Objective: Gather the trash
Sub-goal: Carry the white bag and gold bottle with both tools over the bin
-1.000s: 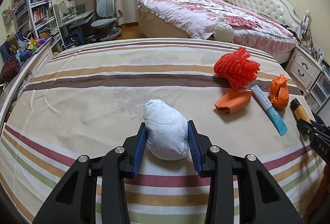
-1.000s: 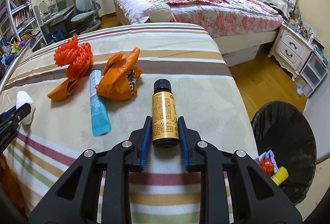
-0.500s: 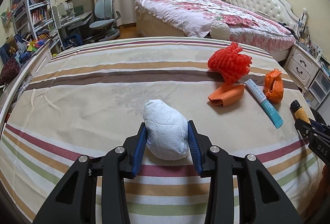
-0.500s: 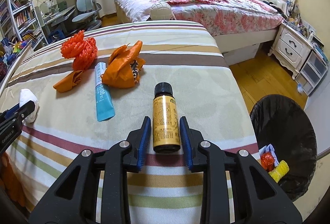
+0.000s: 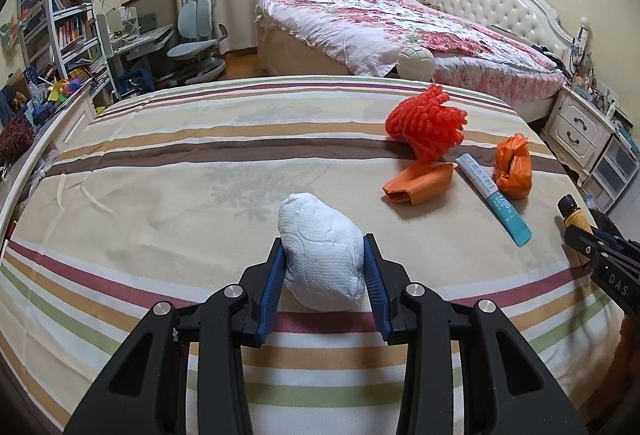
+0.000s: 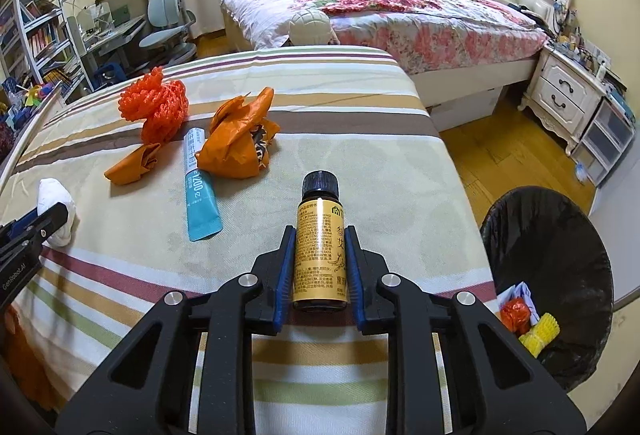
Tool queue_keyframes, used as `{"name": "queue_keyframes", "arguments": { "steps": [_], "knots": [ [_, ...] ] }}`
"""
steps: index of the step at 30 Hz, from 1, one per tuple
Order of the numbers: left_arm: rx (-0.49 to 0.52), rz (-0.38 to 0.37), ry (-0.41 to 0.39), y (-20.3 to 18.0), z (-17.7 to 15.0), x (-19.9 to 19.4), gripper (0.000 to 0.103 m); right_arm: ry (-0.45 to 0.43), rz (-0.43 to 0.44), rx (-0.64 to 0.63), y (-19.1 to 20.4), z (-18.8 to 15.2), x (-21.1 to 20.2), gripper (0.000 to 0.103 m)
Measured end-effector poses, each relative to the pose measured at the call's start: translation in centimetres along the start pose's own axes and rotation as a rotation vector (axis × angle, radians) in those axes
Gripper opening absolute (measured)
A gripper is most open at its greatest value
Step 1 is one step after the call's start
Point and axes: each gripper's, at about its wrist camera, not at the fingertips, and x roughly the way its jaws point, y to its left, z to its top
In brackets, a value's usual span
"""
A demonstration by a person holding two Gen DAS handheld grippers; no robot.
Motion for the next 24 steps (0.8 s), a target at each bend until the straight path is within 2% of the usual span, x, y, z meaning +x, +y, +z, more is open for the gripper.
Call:
{"name": "queue_keyframes", "arguments": {
  "steps": [12, 24],
  "knots": [
    [0.097, -0.139, -0.067, -7.2, -0.2, -3.9, 0.038, -0.081, -0.048, 0.096, -5.8, -1.7, -4.8, 0.023],
    [0.238, -0.28, -0.099, -17.8, -0.5, -5.3, 0.038, -0.137, -0.18, 0.218, -14.0, -3.6, -7.7, 0.023]
  ]
}}
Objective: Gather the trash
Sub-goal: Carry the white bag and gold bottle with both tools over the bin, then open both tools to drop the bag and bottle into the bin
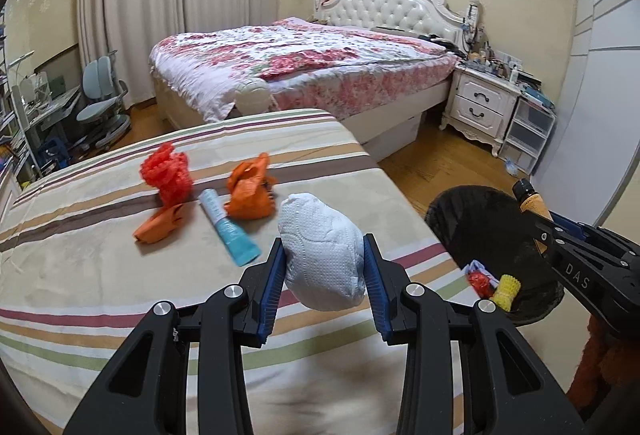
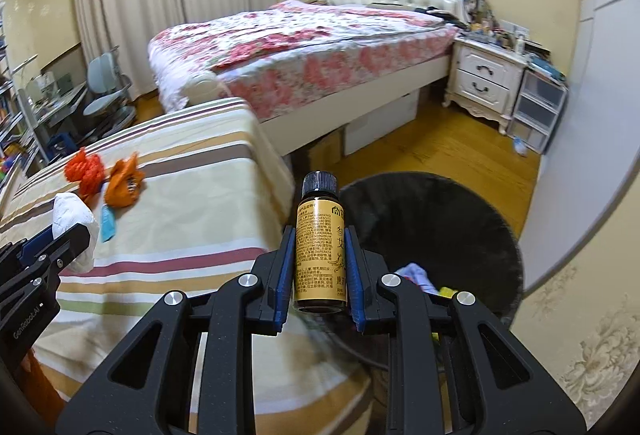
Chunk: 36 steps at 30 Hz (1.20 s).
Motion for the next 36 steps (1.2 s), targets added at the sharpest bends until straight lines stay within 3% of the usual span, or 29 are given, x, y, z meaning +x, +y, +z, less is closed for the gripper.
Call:
{"name": "queue_keyframes", "arguments": {
  "steps": [6, 19, 36],
  "knots": [
    [0.057, -0.043, -0.009, -4.4, 1.0, 1.2, 0.038, -0.003, -0.046, 0.061, -3.9, -0.2, 0.3, 0.023],
    [0.134, -0.069, -0.005, -10.9, 2.6, 4.5, 0.038, -0.005, -0.122, 0.114, -8.3, -0.1, 1.4, 0.023],
    [0.191, -0.051, 0.054, -14.5, 3.2, 9.5, 0.039, 0.032, -0.155, 0.178, -11.7, -0.1, 4.4, 0.023]
  ]
}}
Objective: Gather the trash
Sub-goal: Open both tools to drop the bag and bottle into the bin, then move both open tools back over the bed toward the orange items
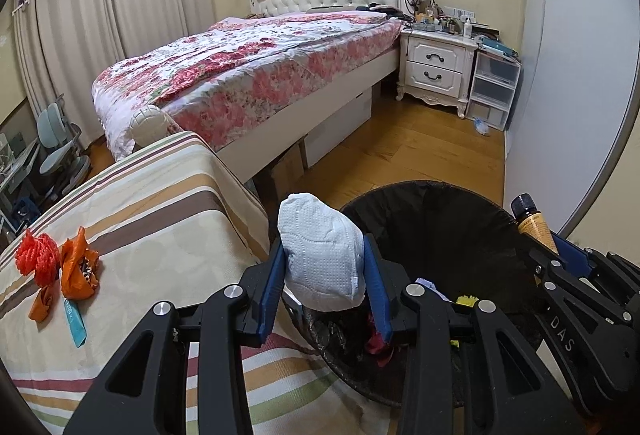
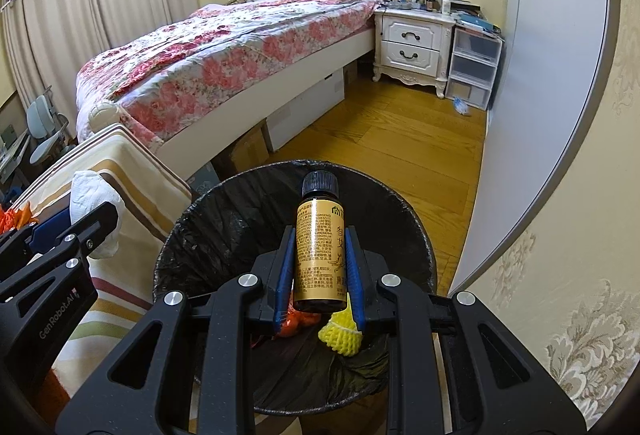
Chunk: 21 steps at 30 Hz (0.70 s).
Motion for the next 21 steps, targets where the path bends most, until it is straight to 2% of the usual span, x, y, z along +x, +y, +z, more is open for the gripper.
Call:
{"name": "queue_keyframes", "arguments": {
  "steps": [11, 18, 20, 21],
  "knots": [
    [0.013, -0.015, 0.023, -0.9, -0.2, 1.0, 0.042, 0.026, -0.014, 0.009, -0.6, -0.3, 1.3, 0.023],
    [0.012, 0.005, 0.015, -0.7, -0.7, 0.8, 0.064, 0.039, -0.025, 0.01, -0.7, -0.5, 2.1, 0.024],
    [0.014, 0.008, 0.011, -0.7, -0.7, 0.6, 0.067, 0.039, -0.027, 0.01, -0.7, -0.5, 2.1, 0.028],
    [0.015, 0.011, 0.009, -0.6, -0.7, 0.6, 0.07, 0.035, -0.03, 0.01, -0.7, -0.5, 2.1, 0.034]
  ]
}}
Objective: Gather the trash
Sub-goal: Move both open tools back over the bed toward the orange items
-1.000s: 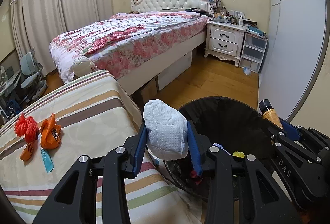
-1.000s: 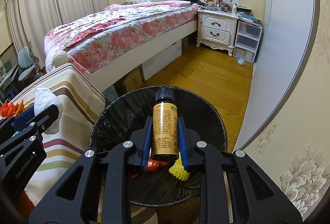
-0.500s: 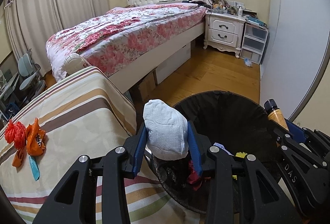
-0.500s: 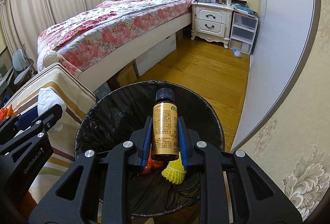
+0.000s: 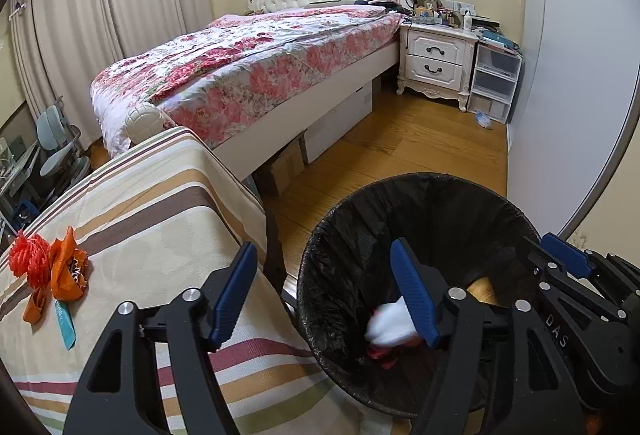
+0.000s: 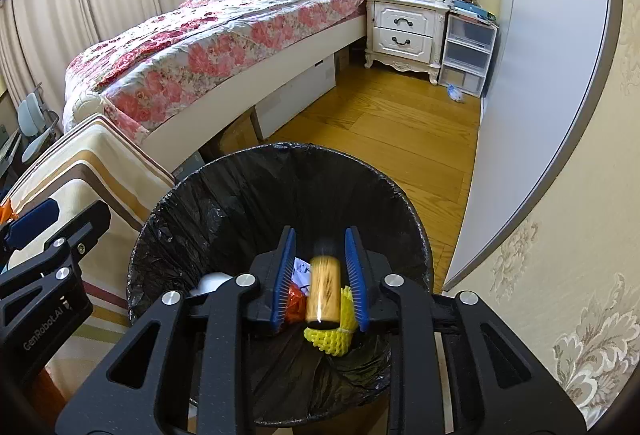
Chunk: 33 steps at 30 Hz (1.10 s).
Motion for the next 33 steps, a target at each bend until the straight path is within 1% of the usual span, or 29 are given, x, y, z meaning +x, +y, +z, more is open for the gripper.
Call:
{"name": "queue_keyframes", "arguments": {
  "steps": [1, 6, 12, 18, 26, 28, 33],
  "knots": [
    [0.001, 0.006, -0.004, 0.1, 0.0, -0.1, 0.071, -0.004, -0.005, 0.0, 0.1, 0.0, -0.1, 0.037],
    [-0.001, 0.028, -0.015, 1.1, -0.5, -1.0, 0.072, -0.006, -0.003, -0.003, 0.4, 0.0, -0.4, 0.04],
    [-0.028, 0.071, -0.026, 4.1, -1.5, -2.5, 0.072, -0.006, 0.027, -0.031, 2.2, -0.4, -1.1, 0.043],
    [-0.081, 0.128, -0.028, 8.1, -2.3, -3.8, 0.072, -0.006, 0.074, -0.078, 5.3, -0.8, -1.9, 0.044],
    [-0.18, 0.212, -0.03, 14.2, -3.9, -5.7, 0.072, -0.02, 0.141, -0.153, 10.4, -0.7, -3.4, 0.047],
    [-0.203, 0.239, -0.026, 15.8, -4.6, -6.0, 0.072, -0.021, 0.162, -0.166, 11.7, -0.8, -3.7, 0.051],
    [-0.254, 0.302, 0.001, 19.6, -6.4, -6.4, 0.072, -0.015, 0.21, -0.222, 15.3, -1.1, -4.1, 0.051]
  ]
}}
